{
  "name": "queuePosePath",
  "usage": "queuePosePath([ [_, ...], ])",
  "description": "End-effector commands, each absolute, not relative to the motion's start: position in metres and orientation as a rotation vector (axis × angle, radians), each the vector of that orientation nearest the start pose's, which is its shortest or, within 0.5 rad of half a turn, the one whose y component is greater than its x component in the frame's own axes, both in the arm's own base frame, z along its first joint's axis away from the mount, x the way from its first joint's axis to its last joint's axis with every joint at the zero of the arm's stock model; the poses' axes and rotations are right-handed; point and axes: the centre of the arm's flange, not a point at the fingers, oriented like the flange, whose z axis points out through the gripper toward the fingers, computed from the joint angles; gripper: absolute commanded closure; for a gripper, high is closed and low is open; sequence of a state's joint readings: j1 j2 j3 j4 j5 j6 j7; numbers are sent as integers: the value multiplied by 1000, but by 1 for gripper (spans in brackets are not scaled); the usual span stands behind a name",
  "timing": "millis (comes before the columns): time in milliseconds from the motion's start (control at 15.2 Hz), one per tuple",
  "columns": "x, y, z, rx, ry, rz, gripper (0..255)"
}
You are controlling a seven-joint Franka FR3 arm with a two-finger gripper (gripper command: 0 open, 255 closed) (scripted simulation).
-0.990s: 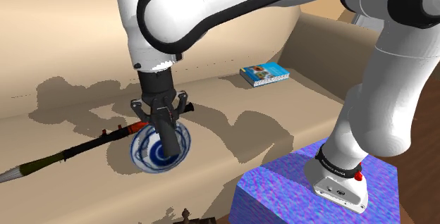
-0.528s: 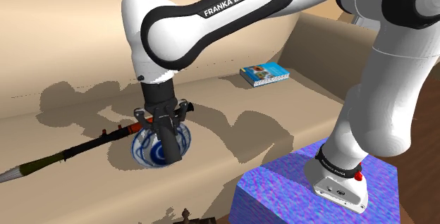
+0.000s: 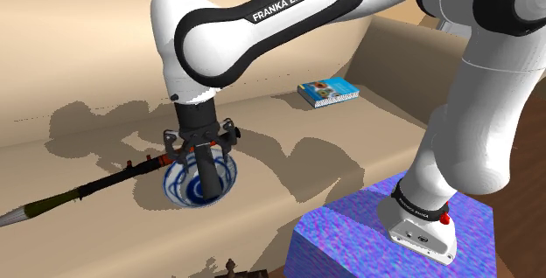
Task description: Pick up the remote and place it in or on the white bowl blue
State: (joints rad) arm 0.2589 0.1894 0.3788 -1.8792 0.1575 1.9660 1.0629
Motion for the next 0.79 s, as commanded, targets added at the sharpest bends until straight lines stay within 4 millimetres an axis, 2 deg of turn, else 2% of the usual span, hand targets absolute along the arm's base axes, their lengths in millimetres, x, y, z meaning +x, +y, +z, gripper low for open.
queuePosePath([
  [0,476,354,411,-2958,748,337,0],
  [132,476,354,411,-2958,748,337,0],
  [396,486,348,459,-2958,748,337,0],
  [726,486,348,459,-2958,748,337,0],
])
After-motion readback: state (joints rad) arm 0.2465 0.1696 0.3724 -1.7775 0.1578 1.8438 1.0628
